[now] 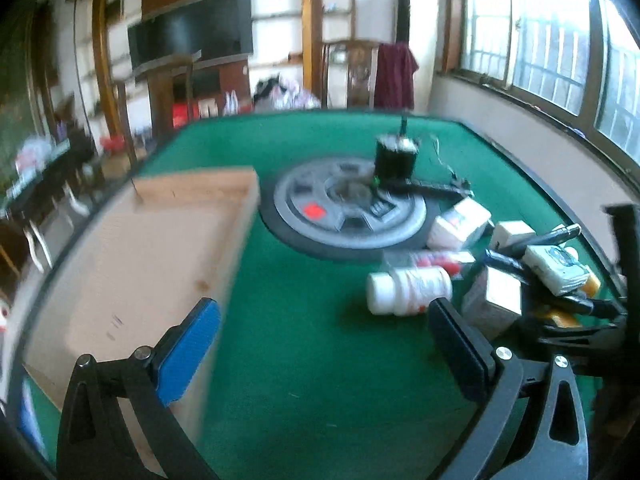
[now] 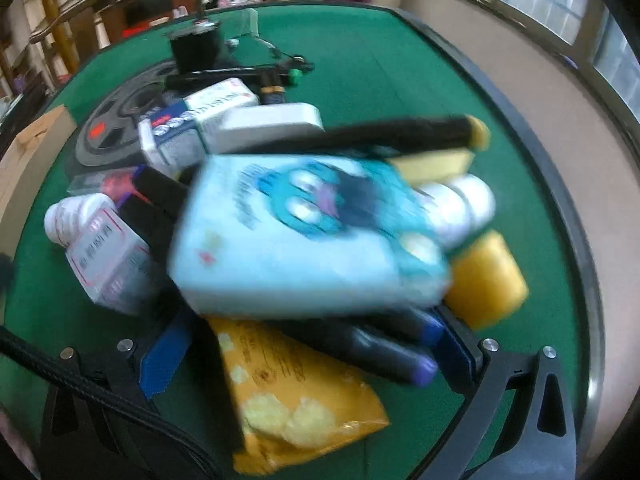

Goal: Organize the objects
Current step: 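Grasp the white medicine bottle with the left gripper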

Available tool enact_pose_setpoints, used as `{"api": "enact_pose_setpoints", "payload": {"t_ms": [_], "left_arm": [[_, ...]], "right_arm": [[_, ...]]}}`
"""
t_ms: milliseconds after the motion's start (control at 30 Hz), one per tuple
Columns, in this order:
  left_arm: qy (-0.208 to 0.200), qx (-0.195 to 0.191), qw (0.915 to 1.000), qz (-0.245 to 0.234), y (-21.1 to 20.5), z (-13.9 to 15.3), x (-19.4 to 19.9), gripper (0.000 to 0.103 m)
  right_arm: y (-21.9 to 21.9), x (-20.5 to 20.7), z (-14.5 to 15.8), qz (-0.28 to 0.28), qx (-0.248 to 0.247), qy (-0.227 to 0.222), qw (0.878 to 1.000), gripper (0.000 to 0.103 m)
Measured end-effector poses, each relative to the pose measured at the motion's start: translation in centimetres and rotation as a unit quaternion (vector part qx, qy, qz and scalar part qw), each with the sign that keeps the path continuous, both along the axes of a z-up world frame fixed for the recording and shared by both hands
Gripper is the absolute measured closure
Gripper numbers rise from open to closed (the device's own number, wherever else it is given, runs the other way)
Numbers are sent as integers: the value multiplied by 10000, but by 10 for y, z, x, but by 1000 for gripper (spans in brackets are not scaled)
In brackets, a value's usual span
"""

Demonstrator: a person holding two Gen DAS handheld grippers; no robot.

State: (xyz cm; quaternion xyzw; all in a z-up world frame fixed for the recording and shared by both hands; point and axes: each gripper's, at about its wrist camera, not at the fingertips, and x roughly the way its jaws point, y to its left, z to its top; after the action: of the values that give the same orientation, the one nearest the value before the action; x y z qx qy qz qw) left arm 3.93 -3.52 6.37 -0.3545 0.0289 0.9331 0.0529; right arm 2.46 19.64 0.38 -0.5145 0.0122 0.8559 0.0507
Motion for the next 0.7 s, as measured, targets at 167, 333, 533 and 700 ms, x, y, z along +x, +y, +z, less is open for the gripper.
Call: {"api": "enact_pose_setpoints", "payload": {"t_ms": [167, 333, 533, 700], "left_arm": [[-242, 46, 9995, -180, -10, -1, -15, 2], [-13, -166, 9970, -755, 13, -9, -25, 2], [-2, -1480, 9743, -1700, 54, -38, -41, 2], [-178, -1655, 9634, -2099, 72, -51, -46, 16]], "right_arm": [[19, 40, 20, -58, -32, 629, 9980, 1], [43, 50, 34, -312, -557, 1427, 9877, 1], [56, 50, 28, -587, -1144, 1646, 9779, 1], [56, 53, 26, -646, -1254, 1689, 9755, 1]]}}
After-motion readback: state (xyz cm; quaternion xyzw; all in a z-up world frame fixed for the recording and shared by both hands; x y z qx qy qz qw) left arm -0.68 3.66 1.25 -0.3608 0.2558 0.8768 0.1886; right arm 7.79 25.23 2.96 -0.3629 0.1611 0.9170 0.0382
